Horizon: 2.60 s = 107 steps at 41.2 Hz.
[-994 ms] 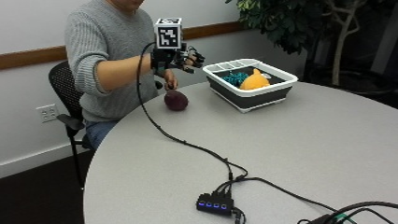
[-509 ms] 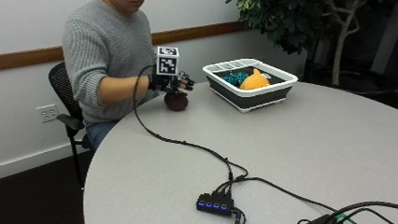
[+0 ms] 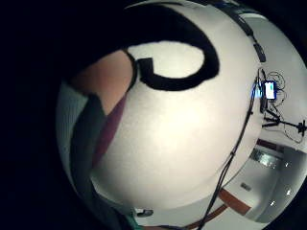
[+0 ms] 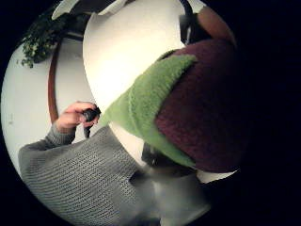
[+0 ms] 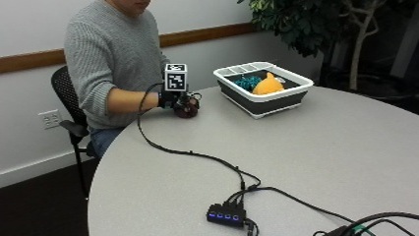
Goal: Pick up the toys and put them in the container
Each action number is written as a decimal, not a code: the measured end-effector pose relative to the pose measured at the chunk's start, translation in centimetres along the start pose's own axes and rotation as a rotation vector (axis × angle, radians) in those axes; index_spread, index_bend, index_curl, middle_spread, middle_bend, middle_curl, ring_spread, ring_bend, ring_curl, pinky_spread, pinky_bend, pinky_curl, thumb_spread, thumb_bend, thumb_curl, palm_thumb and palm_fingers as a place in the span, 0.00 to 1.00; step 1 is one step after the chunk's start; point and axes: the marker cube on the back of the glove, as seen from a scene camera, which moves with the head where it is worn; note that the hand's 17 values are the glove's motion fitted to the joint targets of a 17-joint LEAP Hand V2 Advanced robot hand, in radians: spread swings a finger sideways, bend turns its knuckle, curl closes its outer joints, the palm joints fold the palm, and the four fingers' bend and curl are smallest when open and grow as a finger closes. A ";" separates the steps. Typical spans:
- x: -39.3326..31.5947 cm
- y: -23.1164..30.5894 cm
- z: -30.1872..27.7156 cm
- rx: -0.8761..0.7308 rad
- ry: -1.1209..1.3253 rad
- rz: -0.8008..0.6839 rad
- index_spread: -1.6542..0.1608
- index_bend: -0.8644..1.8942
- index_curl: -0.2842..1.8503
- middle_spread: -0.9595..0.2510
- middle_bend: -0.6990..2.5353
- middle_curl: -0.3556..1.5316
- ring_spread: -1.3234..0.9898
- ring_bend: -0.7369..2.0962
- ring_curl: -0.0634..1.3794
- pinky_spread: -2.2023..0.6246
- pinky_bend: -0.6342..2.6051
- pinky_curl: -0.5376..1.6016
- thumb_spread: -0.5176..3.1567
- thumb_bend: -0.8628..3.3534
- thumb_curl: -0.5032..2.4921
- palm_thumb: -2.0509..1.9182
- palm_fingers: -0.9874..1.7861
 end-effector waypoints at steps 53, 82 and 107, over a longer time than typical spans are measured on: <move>-1.3 -37.0 -19.3 0.039 0.071 0.186 0.71 0.45 0.49 0.59 0.32 0.49 0.43 0.38 0.42 0.75 0.53 0.46 0.44 0.18 0.37 0.55 0.23; 8.3 -21.4 -25.7 0.206 0.167 0.162 0.70 0.38 0.38 0.66 0.26 0.37 0.54 0.32 0.27 0.80 0.46 0.41 0.49 0.20 0.30 0.51 0.32; 12.8 5.6 -19.1 0.234 -0.022 0.157 0.69 0.39 0.36 0.66 0.27 0.35 0.53 0.32 0.25 0.80 0.45 0.40 0.51 0.20 0.28 0.51 0.34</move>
